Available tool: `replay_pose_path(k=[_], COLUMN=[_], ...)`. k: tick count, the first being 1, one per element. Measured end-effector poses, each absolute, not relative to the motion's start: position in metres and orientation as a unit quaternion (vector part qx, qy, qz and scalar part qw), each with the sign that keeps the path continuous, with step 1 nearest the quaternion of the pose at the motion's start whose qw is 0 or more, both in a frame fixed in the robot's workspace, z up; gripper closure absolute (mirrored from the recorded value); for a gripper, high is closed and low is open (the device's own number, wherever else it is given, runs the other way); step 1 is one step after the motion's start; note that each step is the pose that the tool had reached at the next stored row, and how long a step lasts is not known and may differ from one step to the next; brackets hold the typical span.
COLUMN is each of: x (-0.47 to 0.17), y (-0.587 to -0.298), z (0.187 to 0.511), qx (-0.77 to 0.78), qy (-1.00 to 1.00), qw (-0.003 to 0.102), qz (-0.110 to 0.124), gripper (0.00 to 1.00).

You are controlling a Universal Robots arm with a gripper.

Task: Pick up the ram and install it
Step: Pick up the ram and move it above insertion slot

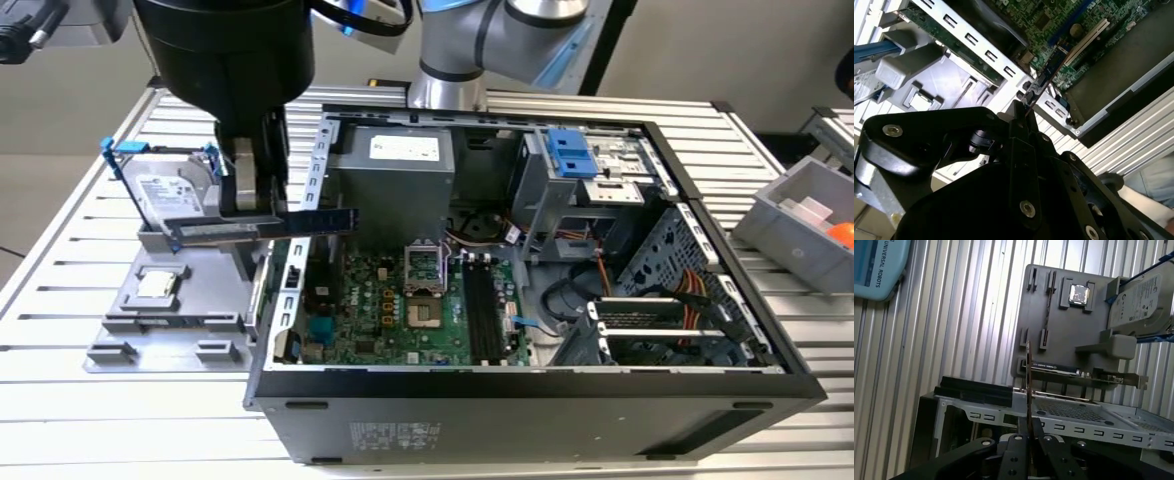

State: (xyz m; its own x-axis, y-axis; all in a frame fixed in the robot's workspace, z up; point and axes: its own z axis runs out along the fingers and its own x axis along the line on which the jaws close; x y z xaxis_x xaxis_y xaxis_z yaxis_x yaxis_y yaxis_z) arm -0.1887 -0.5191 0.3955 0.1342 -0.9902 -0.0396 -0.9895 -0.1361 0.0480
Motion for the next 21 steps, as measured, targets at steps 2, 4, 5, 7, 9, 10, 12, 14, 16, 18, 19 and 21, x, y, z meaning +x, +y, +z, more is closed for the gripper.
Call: replay_pose_path(k=[2, 4, 5, 7, 9, 10, 12, 14, 16, 18, 19, 21], x=[-0.186, -0.185, -0.184, -0.183, -0.181, -0.18, -0.175, -0.169, -0.163, -0.158, -0.155, -0.15], y=[-0.519, -0.519, -0.519, -0.519, -0.519, -0.519, -0.519, -0.519, -0.519, -0.519, -0.519, -0.519], z=[0.395, 0.395, 0.395, 0.395, 0.395, 0.395, 0.395, 0.395, 0.395, 0.395, 0.395, 0.395], qx=[0.753, 0.753, 0.753, 0.753, 0.753, 0.753, 0.753, 0.753, 0.753, 0.753, 0.753, 0.753], qy=[-0.657, -0.657, -0.657, -0.657, -0.657, -0.657, -0.657, -0.657, -0.657, -0.657, -0.657, -0.657], qw=[0.005, 0.005, 0.005, 0.005, 0.005, 0.005, 0.005, 0.005, 0.005, 0.005, 0.005, 0.005], qz=[-0.031, -0.031, -0.031, -0.031, -0.031, -0.031, -0.031, -0.031, -0.031, -0.031, -0.031, -0.031], gripper=[1.0, 1.0, 1.0, 1.0, 1.0, 1.0, 1.0, 1.0, 1.0, 1.0, 1.0, 1.0])
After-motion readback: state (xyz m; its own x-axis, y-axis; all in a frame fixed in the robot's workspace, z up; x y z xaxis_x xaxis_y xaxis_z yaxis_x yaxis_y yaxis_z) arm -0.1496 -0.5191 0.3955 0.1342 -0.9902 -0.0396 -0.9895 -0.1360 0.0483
